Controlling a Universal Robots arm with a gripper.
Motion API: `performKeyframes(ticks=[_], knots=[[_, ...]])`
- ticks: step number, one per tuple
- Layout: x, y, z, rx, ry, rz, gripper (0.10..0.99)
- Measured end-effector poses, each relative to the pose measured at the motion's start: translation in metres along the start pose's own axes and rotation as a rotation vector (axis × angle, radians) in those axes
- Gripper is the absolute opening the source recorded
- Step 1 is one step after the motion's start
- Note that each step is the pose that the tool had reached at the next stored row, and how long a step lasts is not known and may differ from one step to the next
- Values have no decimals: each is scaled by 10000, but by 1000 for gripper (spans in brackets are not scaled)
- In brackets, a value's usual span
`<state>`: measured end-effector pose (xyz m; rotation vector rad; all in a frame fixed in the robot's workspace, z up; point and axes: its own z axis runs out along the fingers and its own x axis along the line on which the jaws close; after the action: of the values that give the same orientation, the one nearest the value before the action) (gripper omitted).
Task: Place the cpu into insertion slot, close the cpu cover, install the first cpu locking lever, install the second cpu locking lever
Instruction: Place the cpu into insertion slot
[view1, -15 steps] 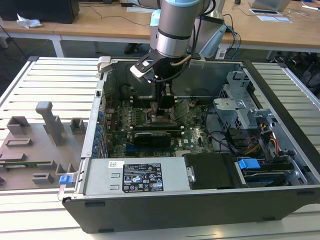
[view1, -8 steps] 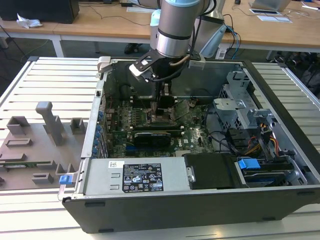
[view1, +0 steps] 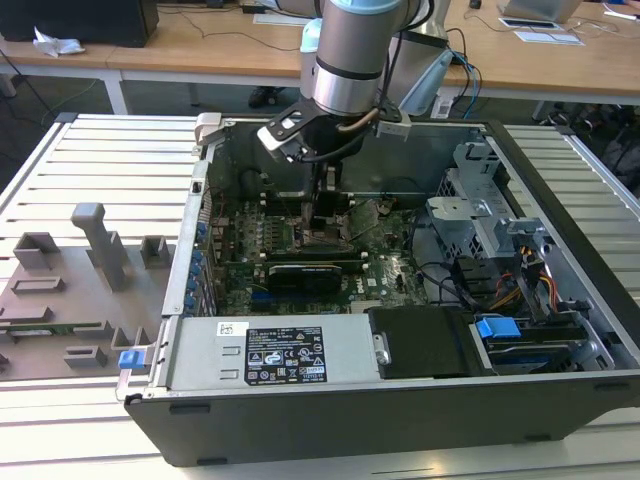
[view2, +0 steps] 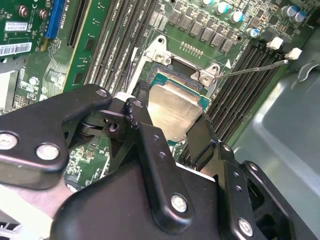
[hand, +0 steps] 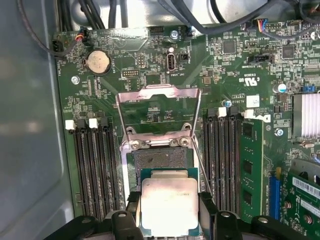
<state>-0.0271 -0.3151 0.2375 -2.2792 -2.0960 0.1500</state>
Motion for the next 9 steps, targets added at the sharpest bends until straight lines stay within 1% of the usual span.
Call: performKeyframes(ticks=[3, 9], knots=[[0, 0, 0, 14, 32, 327, 541], [0, 0, 0, 32, 73, 747, 541]])
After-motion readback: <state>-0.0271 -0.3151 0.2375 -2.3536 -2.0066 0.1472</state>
